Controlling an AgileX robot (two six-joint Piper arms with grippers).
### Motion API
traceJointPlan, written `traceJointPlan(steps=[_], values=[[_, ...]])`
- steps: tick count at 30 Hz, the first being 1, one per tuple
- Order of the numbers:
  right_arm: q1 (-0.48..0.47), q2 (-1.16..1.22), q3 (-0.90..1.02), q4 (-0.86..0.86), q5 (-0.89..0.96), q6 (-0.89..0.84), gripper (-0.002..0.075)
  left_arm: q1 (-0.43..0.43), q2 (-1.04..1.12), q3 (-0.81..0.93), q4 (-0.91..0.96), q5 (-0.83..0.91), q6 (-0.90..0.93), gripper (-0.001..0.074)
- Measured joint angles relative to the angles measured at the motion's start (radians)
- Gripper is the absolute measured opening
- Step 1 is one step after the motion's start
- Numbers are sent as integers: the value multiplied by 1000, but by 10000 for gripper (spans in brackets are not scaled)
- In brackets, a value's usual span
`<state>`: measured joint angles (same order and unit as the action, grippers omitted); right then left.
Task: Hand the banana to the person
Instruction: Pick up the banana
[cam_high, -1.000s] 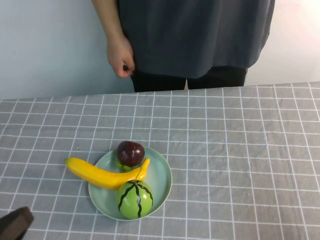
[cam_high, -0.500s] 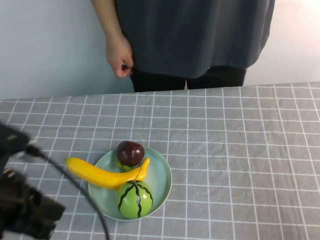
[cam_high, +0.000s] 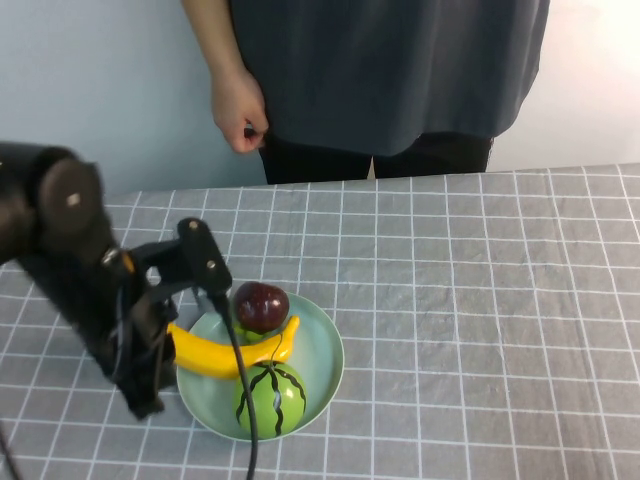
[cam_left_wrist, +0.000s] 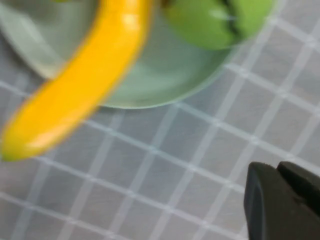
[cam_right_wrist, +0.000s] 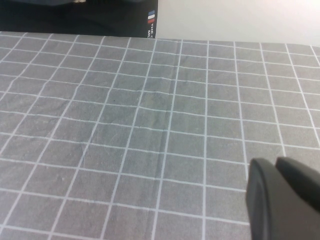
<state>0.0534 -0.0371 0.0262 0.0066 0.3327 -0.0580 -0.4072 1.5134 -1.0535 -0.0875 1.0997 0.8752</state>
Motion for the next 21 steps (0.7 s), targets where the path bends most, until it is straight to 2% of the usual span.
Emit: traceJointPlan(steps=[2,4,9,11,17,21], values=[[0,0,0,-7,0,0,-6,0,46,-36,44,-9,7,31],[0,0,0,-7,0,0,-6,0,92,-69,88,-14,24,104],[0,0,0,-7,0,0,-6,0,171,-111,126,-62,136,422],[0,0,0,-7,0,0,-6,0,193,-113,127,-97,222,495],[0,0,0,-7,0,0,-6,0,249,-115,131,-194,462,542],[0,0,0,-7,0,0,-6,0,285,-117,141,-208,525,545]])
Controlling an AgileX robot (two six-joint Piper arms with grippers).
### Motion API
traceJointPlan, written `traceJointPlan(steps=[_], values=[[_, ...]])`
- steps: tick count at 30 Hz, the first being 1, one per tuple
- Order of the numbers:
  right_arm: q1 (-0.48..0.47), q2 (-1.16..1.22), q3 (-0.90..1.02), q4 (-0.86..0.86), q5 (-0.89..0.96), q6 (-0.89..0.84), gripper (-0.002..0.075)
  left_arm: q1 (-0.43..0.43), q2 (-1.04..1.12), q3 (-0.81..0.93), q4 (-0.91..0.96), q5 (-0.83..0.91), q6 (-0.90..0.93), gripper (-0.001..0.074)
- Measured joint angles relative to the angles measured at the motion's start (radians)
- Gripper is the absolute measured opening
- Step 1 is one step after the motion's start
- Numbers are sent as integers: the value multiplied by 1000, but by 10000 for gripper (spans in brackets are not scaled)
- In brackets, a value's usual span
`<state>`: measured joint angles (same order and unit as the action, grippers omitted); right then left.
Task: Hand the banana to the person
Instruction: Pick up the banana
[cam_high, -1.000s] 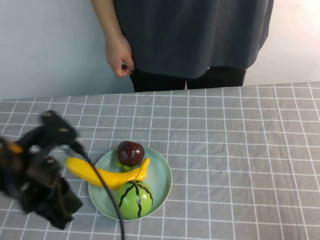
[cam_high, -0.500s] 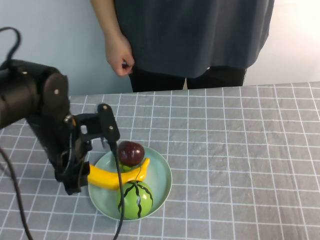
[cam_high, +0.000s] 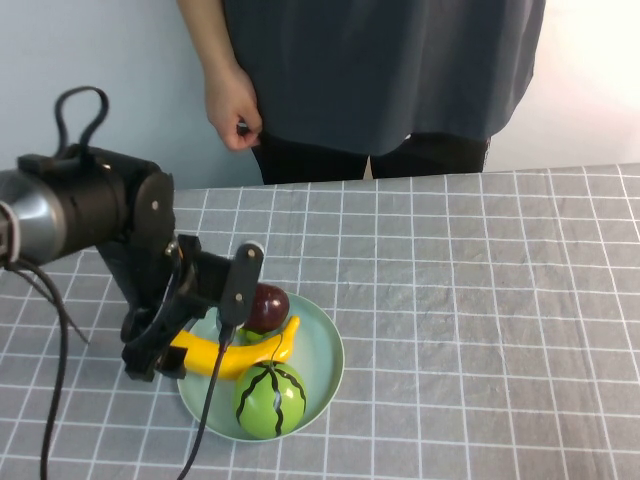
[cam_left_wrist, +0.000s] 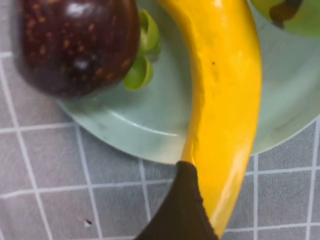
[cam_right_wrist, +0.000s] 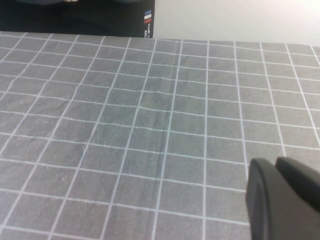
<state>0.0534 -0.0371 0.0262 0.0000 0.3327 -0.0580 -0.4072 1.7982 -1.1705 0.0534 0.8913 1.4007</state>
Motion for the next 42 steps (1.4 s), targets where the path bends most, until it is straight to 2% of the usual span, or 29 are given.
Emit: traceJointPlan(steps=[14,24,42], values=[[0,0,0,0,0,0,-6,0,106,-2,75,-20,51,533],[0,0,0,0,0,0,-6,0,111,-2,98,-56,52,402],[0,0,0,0,0,0,-6,0,127,-2,97,-47,52,391]])
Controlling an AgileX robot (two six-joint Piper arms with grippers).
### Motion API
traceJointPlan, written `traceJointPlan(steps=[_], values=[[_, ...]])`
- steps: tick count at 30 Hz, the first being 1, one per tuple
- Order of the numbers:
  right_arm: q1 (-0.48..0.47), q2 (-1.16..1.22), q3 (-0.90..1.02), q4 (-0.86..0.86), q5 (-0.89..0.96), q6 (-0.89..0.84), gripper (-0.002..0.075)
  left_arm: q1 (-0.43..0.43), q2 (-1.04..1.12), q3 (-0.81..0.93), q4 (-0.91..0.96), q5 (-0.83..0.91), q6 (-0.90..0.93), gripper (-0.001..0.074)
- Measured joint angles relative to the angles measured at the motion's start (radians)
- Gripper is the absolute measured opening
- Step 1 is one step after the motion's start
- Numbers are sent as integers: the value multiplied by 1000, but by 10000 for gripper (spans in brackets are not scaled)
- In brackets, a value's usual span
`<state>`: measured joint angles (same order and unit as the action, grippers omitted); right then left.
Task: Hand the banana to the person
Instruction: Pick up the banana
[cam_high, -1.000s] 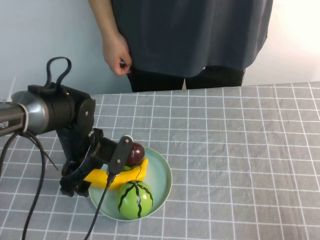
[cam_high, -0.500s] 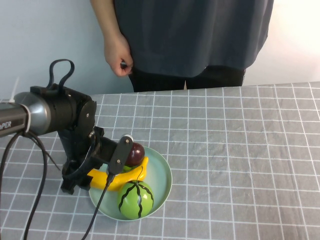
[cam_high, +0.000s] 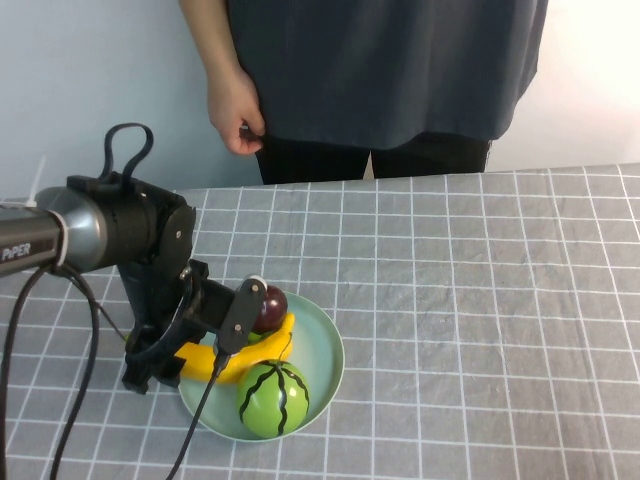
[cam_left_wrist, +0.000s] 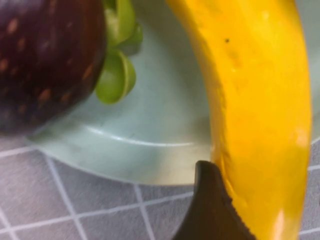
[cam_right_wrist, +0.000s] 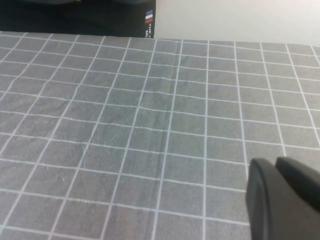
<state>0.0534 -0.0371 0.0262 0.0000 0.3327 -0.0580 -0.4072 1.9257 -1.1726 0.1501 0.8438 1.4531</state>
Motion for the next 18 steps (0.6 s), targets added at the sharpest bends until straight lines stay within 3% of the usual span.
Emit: traceJointPlan(steps=[7,13,18], values=[[0,0,0,0,0,0,-6,0,11,0,0,0,0,387],[0,0,0,0,0,0,-6,0,2,0,0,5,0,274],[0,0,0,0,0,0,-6,0,-58,0,-2,21,0,271]])
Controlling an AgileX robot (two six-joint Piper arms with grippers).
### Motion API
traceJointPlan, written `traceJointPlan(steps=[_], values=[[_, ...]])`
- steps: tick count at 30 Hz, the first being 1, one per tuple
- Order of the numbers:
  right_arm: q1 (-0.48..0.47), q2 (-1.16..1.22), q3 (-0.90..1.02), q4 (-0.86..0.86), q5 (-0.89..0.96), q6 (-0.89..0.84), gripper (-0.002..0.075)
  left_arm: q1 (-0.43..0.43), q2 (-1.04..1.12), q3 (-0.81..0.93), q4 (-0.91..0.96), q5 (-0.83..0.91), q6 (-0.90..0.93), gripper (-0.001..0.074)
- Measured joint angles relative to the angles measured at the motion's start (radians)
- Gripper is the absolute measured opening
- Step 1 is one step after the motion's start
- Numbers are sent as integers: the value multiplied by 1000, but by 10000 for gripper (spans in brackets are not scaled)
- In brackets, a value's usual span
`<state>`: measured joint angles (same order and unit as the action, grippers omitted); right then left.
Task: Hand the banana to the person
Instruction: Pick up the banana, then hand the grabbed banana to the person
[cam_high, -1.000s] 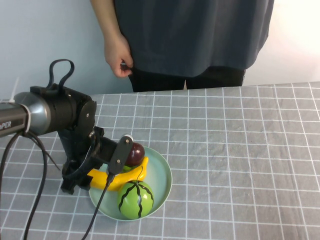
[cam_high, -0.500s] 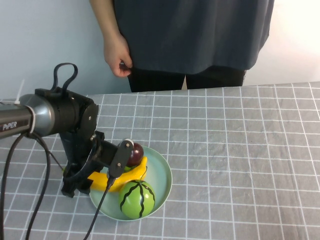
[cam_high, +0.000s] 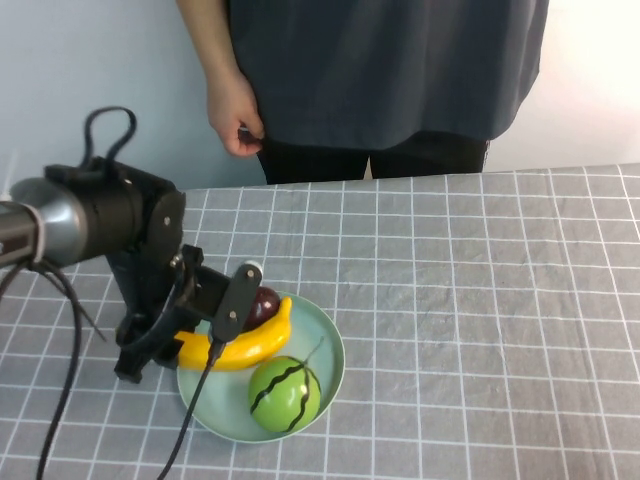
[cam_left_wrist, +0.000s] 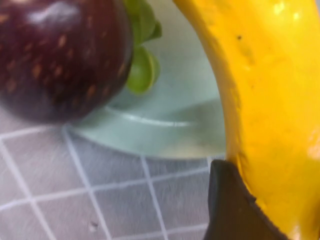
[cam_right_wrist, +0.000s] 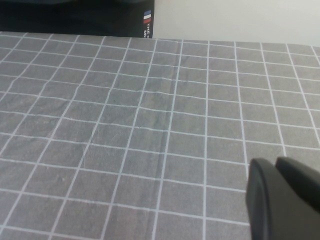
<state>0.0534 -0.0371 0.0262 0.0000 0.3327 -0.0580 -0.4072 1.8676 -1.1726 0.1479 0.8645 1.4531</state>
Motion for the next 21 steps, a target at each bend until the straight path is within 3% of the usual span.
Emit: traceJointPlan(steps=[5,11,16,21], values=[[0,0,0,0,0,0,-6,0,-90,0,-58,61,0,271],[0,0,0,0,0,0,-6,0,-266,0,-289,29,-75,271],[0,0,0,0,0,0,-6,-2,-404,-16,-339,-128,-370,271],[0,0,0,0,0,0,-6,-2,-386,-151,-199,-66,-684,271]])
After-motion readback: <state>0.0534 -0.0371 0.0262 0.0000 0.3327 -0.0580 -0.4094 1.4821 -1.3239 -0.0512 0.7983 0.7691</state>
